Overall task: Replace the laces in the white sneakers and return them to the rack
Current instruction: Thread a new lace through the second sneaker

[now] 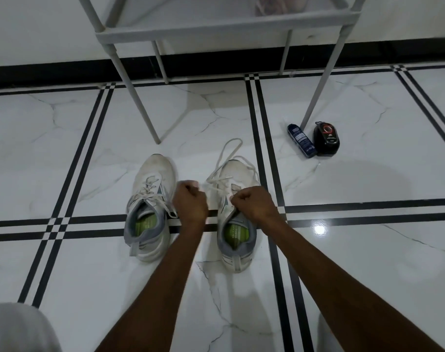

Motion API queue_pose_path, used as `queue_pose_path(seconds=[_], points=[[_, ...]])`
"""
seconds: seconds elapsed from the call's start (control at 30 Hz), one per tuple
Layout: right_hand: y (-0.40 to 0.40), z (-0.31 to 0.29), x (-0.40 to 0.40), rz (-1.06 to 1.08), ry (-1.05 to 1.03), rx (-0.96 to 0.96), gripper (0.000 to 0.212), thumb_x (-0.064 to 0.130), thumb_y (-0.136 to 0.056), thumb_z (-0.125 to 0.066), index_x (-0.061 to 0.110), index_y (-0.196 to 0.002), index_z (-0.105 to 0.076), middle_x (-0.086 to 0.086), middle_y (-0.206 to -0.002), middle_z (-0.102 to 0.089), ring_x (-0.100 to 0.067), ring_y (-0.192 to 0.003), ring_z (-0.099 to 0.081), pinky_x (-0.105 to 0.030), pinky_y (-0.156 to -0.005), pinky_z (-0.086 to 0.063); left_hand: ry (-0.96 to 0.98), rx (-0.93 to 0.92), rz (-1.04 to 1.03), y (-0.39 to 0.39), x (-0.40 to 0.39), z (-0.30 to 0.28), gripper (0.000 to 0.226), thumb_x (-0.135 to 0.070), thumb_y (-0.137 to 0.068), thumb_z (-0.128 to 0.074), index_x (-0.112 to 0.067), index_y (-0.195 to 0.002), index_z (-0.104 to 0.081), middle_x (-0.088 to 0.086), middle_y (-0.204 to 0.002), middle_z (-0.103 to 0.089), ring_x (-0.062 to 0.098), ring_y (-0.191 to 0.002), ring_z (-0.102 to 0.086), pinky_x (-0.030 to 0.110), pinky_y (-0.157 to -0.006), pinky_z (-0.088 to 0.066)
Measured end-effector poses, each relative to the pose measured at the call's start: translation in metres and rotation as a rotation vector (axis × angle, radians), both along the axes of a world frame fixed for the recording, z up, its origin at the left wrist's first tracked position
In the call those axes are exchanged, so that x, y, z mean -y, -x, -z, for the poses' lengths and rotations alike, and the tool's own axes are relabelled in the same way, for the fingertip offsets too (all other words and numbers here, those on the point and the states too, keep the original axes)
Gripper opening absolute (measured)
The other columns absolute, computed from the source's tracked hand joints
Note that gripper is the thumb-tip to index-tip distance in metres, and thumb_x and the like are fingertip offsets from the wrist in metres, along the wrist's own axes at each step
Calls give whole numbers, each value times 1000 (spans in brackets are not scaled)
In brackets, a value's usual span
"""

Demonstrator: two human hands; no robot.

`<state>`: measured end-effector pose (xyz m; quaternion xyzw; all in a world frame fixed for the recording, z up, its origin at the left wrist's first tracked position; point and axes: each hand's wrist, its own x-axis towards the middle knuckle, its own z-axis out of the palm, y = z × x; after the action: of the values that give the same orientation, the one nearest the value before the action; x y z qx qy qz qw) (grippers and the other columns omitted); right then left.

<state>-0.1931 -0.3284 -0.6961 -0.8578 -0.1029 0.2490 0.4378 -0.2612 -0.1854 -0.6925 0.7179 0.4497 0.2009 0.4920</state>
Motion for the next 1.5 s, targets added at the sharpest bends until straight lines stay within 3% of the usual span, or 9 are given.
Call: queue_pose_path(seconds=[0.13, 0.27, 0.37, 0.47, 0.7, 0.93, 1.07, 1.23, 1.5], points=[[-5, -2, 5, -60, 5, 103, 20, 21, -94, -65, 7, -104, -76, -4, -103, -73, -12, -92, -62, -4, -65, -37, -319, 129, -383, 1, -65, -42, 25, 12, -82, -44, -6, -96, -57, 13, -102, -61, 28, -99, -58, 28, -87, -40], [-9, 1, 0, -94, 16, 84, 20, 24, -93, -66, 10, -103, -76, -5, -107, -75, -16, -100, -66, -19, -79, -42, -659, -126, 107, -1, -41, -25, 23, -9, -84, -64, -18, -106, -64, 6, -113, -61, 33, -111, -51, 32, -91, -32], [-10, 2, -2, -96, 1, 104, 18, 26, -92, -67, 11, -96, -77, -5, -99, -76, -16, -91, -67, -23, -76, -46, -532, -170, 524, -5, -9, 9, 26, -47, -84, -62, -26, -98, -71, -2, -105, -68, 29, -106, -61, 37, -93, -41], [-9, 4, -1, -113, 13, 95, 18, 27, -93, -66, 12, -95, -76, -3, -97, -75, -13, -87, -64, -16, -67, -40, -320, -103, 519, -2, 12, 17, 15, -41, -85, -68, -27, -84, -73, -7, -87, -73, 19, -88, -67, 46, -84, -52], [-9, 3, 12, -42, -21, 31, 20, 21, -95, -65, 7, -106, -74, 12, -80, -59, -8, -88, -55, 3, -62, -36, -589, -174, -315, 13, -75, -32, 20, -3, -86, -53, -3, -103, -63, 21, -109, -60, 42, -105, -51, 40, -85, -33], [-8, -3, 9, -97, -34, 56, 22, 25, -96, -64, 8, -105, -74, 3, -87, -64, -9, -83, -57, -9, -65, -39, -525, -233, 532, -9, 18, 0, 16, -31, -90, -69, -25, -104, -68, -2, -112, -67, 27, -114, -53, 42, -91, -35], [-8, -1, 12, -90, -12, 67, 20, 21, -95, -65, 7, -106, -74, 8, -84, -62, -5, -79, -55, 2, -61, -36, -407, -247, 467, -3, 15, 8, 9, -20, -88, -65, -25, -81, -68, -6, -85, -72, 20, -89, -66, 43, -87, -45], [-8, -1, 13, -32, -33, 21, 17, 18, -93, -66, 7, -103, -73, 10, -78, -60, -2, -72, -54, -1, -60, -37, -532, -314, -139, 22, -47, -22, 10, -11, -84, -61, -8, -89, -69, 14, -94, -69, 37, -95, -61, 43, -80, -47], [-8, -4, 10, -55, -12, 26, 18, 22, -92, -66, 10, -103, -74, -4, -102, -72, -9, -89, -60, -10, -66, -39, -612, 28, 370, -8, -7, -11, 20, -4, -90, -62, -10, -107, -71, 6, -102, -70, 28, -101, -56, 40, -89, -47]])
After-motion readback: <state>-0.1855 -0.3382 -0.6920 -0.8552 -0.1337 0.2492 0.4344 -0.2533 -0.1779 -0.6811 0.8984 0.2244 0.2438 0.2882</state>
